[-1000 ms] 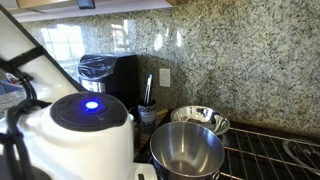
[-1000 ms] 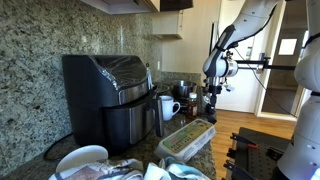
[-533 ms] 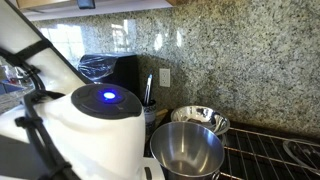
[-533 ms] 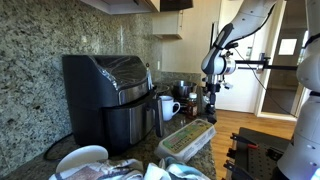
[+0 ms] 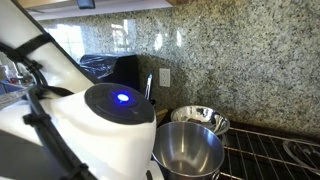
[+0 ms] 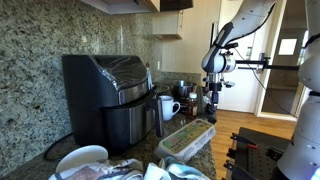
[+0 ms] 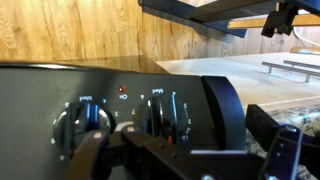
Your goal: Twist the first knob on the stove
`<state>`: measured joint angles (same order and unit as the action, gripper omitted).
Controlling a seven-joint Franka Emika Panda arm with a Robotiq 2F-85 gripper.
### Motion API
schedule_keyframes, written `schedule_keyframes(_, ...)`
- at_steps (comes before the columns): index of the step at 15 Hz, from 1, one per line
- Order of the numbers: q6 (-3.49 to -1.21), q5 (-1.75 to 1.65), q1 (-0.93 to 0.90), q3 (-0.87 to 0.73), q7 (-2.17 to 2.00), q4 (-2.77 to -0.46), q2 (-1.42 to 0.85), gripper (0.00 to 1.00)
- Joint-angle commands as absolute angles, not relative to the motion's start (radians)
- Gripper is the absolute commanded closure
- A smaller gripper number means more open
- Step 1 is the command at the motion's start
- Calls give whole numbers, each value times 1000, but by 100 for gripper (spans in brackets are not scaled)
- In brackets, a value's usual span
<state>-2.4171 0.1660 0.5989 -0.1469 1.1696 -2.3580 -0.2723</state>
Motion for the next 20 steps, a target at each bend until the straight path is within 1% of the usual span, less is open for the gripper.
schedule_keyframes(1, -2341, 182, 572, -177, 1231, -2337, -263, 0)
schedule_keyframes(2, -2333, 190, 568, -180, 1236, -2337, -259, 0)
schedule_keyframes(3, -2371, 177, 556, -189, 1206, -2347, -273, 0)
schedule_keyframes(20, -2412, 155, 499, -240, 1196, -2379, -262, 0)
